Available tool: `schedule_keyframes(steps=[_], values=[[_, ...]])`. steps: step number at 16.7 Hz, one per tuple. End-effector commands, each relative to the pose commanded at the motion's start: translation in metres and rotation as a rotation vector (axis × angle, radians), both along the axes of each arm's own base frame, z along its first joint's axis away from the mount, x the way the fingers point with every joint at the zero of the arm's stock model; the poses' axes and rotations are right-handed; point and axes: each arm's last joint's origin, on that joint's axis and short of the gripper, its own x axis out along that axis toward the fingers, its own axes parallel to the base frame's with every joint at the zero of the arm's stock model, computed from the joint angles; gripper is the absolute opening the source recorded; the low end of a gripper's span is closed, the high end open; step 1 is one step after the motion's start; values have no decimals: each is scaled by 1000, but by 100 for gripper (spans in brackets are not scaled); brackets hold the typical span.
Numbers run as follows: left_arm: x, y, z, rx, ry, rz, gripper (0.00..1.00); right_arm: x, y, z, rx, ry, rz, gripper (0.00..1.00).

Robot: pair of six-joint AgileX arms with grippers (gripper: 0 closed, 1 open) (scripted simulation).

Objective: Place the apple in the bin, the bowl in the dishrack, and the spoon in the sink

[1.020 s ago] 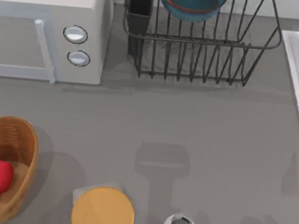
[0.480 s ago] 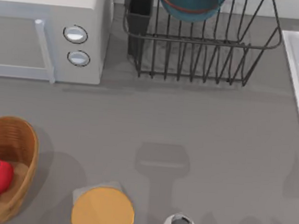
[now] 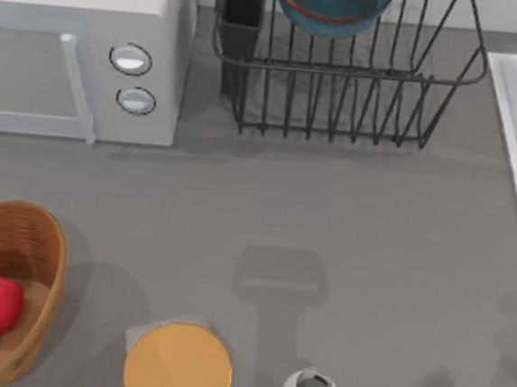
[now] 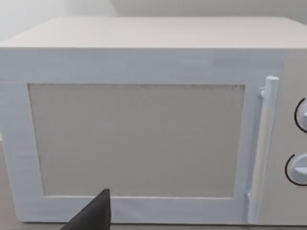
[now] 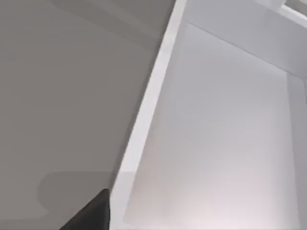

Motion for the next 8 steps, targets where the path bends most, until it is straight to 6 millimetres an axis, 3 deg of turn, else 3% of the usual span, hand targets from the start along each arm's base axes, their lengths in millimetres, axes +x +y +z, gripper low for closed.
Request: schedule_keyframes(steps=[4, 8], values=[[0, 0, 0, 0, 0, 0, 100, 14, -4, -9, -291, 424, 199, 100], [0, 0, 0, 0, 0, 0, 100, 28, -13, -16, -490, 830, 521, 100]])
